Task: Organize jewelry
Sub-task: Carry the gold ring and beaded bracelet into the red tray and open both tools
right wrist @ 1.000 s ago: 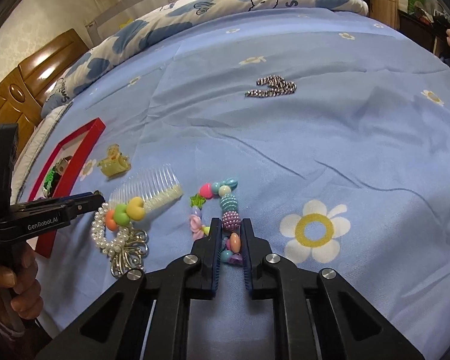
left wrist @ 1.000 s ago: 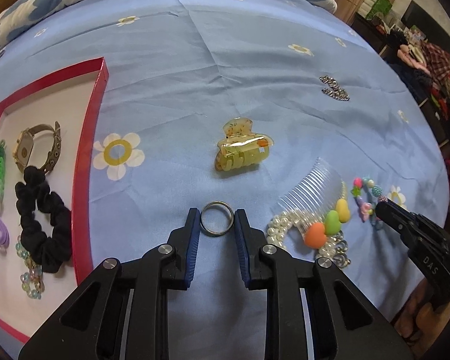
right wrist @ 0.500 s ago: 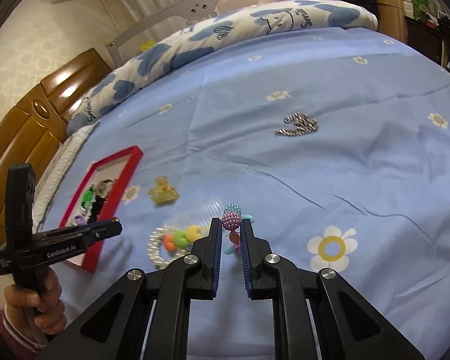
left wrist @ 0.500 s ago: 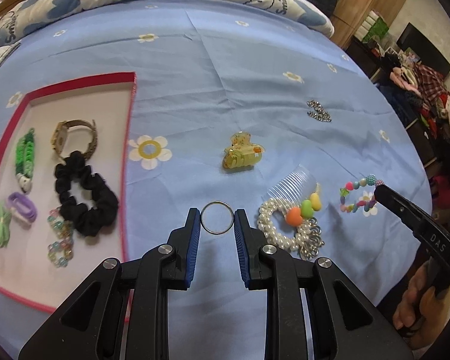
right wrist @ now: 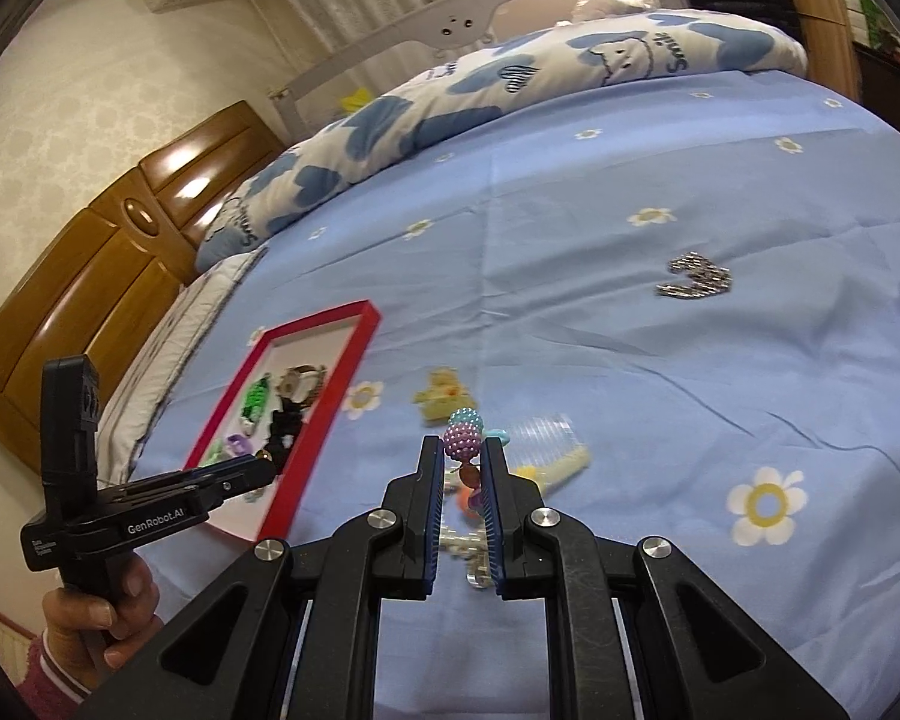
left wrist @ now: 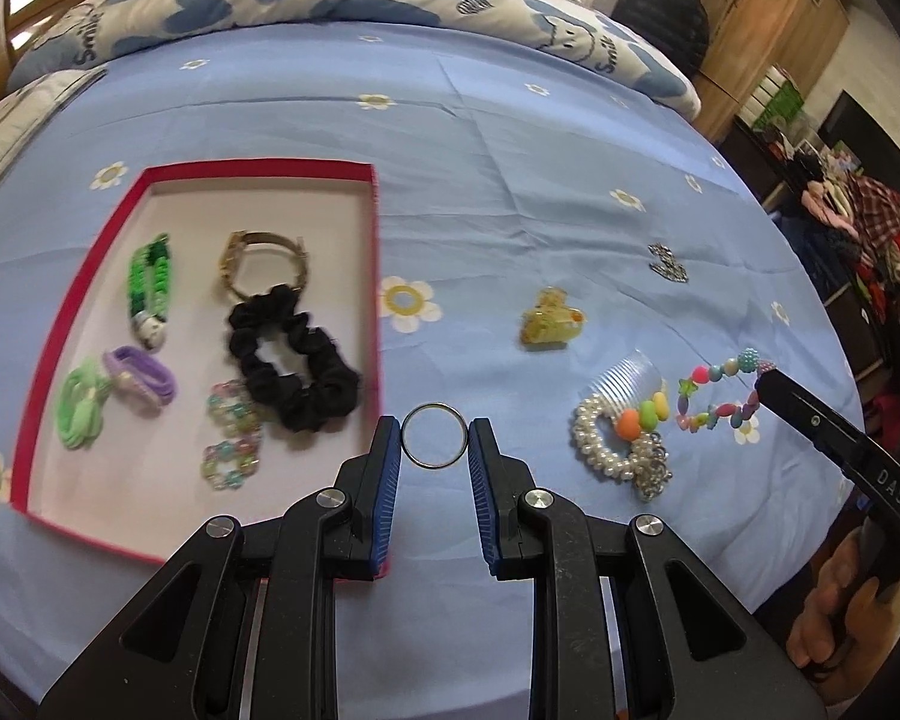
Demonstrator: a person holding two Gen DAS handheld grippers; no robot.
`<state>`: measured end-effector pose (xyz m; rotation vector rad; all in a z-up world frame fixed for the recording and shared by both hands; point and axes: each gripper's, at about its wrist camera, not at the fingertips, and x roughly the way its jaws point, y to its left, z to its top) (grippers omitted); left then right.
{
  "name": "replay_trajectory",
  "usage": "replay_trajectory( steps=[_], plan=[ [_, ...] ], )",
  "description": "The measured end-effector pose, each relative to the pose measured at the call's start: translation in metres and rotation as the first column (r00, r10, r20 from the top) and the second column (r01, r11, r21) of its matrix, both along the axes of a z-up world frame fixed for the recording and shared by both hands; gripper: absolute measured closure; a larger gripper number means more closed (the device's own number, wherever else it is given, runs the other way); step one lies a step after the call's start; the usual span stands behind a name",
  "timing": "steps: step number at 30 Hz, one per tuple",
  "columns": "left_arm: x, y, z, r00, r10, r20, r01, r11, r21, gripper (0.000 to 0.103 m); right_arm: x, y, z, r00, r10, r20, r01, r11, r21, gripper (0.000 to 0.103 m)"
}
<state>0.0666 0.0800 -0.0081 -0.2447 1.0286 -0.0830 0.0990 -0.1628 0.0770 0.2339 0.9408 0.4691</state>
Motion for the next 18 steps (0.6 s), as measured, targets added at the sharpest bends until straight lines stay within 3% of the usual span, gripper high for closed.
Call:
replay_trajectory(
  steps=[18],
  plan=[
    [-0.024, 0.067, -0.001, 0.989, 0.145, 0.004, -0.145, 0.989, 0.001, 0.082, 0.003, 0.089, 0.0, 0.983, 0.185, -0.02, -0.182, 0.98, 0.082, 0.091]
  ],
)
